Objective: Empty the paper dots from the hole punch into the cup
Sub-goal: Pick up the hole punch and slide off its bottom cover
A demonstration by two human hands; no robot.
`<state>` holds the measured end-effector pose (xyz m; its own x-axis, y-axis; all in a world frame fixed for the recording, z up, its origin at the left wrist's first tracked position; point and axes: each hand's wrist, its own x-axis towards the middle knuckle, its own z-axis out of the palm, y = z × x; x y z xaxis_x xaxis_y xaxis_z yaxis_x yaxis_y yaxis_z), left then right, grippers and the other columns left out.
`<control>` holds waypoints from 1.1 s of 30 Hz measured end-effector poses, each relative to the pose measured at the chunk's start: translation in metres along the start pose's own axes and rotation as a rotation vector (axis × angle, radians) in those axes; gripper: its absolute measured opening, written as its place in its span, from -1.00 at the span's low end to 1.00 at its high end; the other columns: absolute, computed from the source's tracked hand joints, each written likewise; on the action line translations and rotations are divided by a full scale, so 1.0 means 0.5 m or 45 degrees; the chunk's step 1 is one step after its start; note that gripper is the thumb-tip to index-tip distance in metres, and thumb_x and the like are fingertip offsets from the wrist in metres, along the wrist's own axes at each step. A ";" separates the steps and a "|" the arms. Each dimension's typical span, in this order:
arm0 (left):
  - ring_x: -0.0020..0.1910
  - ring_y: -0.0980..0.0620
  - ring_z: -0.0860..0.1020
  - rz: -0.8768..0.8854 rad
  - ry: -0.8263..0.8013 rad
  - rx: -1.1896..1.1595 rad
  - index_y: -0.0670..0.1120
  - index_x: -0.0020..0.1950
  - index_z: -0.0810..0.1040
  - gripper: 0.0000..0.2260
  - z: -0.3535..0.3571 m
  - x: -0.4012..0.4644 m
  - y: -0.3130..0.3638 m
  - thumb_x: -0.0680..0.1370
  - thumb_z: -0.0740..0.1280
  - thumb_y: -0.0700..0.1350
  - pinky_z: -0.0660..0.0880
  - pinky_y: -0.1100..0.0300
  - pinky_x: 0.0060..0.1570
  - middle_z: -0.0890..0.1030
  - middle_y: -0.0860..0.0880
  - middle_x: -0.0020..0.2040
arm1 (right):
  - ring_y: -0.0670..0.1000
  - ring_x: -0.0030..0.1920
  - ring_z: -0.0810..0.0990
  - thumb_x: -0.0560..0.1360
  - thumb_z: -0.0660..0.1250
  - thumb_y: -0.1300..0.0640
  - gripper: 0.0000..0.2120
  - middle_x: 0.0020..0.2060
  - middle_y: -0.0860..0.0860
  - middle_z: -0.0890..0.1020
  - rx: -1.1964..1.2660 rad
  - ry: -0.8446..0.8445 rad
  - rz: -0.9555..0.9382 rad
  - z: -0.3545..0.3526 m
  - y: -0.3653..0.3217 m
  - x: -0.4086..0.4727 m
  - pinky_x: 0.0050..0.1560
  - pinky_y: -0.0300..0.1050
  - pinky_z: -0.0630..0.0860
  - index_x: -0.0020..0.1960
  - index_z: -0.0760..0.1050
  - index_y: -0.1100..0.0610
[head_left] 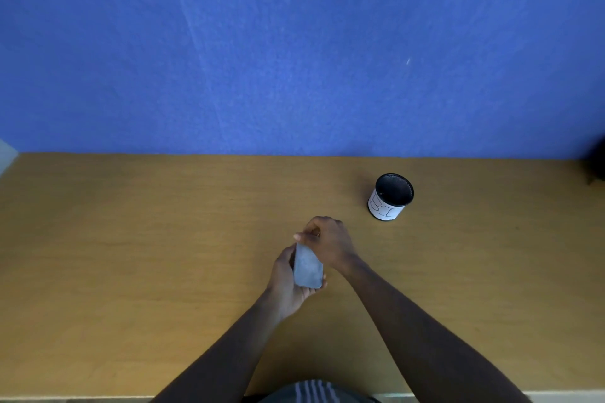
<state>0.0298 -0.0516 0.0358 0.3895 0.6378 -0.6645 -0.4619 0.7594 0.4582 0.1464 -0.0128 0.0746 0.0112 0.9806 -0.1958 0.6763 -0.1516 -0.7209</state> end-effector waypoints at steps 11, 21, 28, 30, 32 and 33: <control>-0.34 -0.12 0.57 0.153 -0.091 -0.088 -0.23 0.10 0.52 -0.61 0.015 -0.001 0.003 0.65 0.05 0.03 0.54 0.06 -0.41 0.60 -0.20 -0.22 | 0.01 -0.10 0.54 0.41 0.45 -0.08 -0.74 -0.17 0.02 0.58 -0.184 0.091 -0.098 -0.005 -0.035 -0.001 -0.13 0.03 0.55 -0.18 0.59 0.13; -0.29 -0.08 0.63 0.197 -0.124 -0.116 -0.18 0.07 0.54 -0.66 0.020 0.002 0.016 0.65 0.06 0.01 0.55 0.06 -0.38 0.65 -0.14 -0.22 | 0.03 -0.04 0.48 0.41 0.46 -0.01 -0.77 -0.19 0.03 0.58 -0.181 0.240 -0.229 -0.005 -0.048 -0.007 -0.05 -0.06 0.45 -0.19 0.56 0.16; -0.21 -0.03 0.67 0.200 -0.149 -0.189 -0.17 0.07 0.57 -0.64 0.029 0.009 0.026 0.66 0.05 0.00 0.59 0.11 -0.31 0.68 -0.12 -0.19 | 0.04 -0.05 0.49 0.43 0.46 0.08 -0.79 -0.21 0.07 0.61 -0.131 0.328 -0.268 -0.016 -0.061 -0.005 -0.06 -0.08 0.45 -0.19 0.57 0.23; -0.20 -0.03 0.67 0.200 -0.163 -0.199 -0.18 0.08 0.57 -0.63 0.030 0.010 0.029 0.66 0.05 0.01 0.59 0.11 -0.30 0.68 -0.13 -0.18 | 0.04 -0.04 0.49 0.44 0.46 0.08 -0.80 -0.20 0.08 0.61 -0.112 0.337 -0.257 -0.020 -0.064 -0.004 -0.06 -0.10 0.44 -0.19 0.57 0.22; -0.18 -0.03 0.68 0.205 -0.185 -0.209 -0.17 0.06 0.61 -0.61 0.032 0.011 0.032 0.66 0.05 0.00 0.60 0.12 -0.29 0.69 -0.13 -0.16 | 0.05 -0.04 0.48 0.44 0.45 0.09 -0.81 -0.19 0.08 0.61 -0.102 0.341 -0.251 -0.023 -0.066 -0.004 -0.05 -0.08 0.45 -0.18 0.57 0.22; -0.17 -0.02 0.68 0.212 -0.203 -0.205 -0.17 0.04 0.63 -0.61 0.034 0.011 0.034 0.66 0.05 -0.01 0.60 0.13 -0.27 0.69 -0.12 -0.15 | 0.05 -0.04 0.48 0.45 0.45 0.10 -0.81 -0.19 0.08 0.61 -0.100 0.343 -0.251 -0.025 -0.066 -0.004 -0.04 -0.07 0.46 -0.18 0.57 0.22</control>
<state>0.0377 -0.0332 0.0501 0.4121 0.7739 -0.4809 -0.6456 0.6204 0.4453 0.1331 -0.0080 0.1070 0.0613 0.9893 0.1325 0.7391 0.0442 -0.6722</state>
